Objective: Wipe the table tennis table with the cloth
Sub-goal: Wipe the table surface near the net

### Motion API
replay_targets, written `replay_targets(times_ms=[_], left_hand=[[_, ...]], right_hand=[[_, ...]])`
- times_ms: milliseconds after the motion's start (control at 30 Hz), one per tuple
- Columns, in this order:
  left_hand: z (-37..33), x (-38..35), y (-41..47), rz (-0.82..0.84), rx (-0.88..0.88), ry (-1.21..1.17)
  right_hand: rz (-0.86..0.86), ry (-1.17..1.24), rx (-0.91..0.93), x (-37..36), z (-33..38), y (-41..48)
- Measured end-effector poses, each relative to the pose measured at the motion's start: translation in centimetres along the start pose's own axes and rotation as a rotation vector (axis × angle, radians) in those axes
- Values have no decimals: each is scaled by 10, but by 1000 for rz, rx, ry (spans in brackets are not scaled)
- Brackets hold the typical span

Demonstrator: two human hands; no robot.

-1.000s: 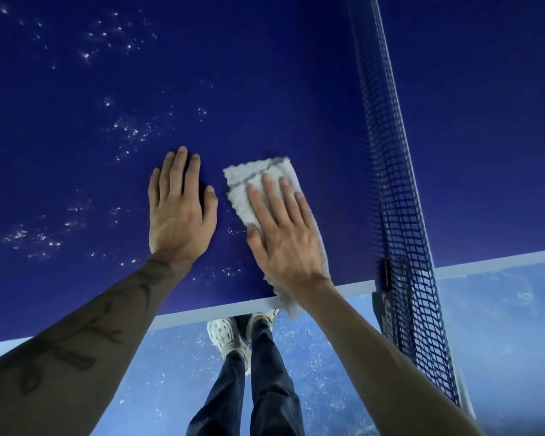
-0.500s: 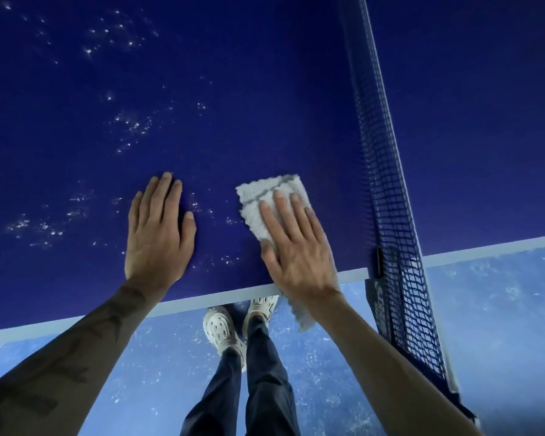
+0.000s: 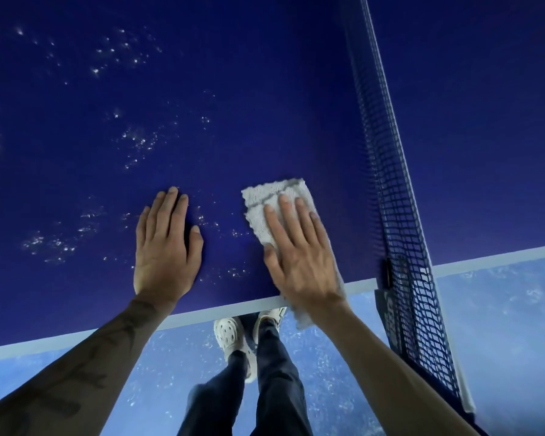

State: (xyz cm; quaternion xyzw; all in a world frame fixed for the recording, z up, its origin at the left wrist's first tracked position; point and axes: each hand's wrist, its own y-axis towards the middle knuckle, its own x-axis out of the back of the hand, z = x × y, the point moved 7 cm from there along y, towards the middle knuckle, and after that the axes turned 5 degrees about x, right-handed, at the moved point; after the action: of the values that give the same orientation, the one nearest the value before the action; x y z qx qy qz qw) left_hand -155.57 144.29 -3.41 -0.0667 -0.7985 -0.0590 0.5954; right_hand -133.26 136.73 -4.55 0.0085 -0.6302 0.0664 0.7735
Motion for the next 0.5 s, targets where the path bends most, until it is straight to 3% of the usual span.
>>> replay_targets(times_ms=[67,167,267,367,500], left_hand=[[1,0,1,5,5,-3],[2,0,1,1,3,-5],[4,-1,0,-9,0,-8],[3,1,1,-21,1,1],[14,15,2,-47,-42,-28]], right_hand=[[3,-4,-26,5,-21,-11],[-45,16,-245,15,-63,-10],[-66,3,-383,16,-53,11],[-61,27,-334,5,8,39],[-23,35,-135,-13,93,42]])
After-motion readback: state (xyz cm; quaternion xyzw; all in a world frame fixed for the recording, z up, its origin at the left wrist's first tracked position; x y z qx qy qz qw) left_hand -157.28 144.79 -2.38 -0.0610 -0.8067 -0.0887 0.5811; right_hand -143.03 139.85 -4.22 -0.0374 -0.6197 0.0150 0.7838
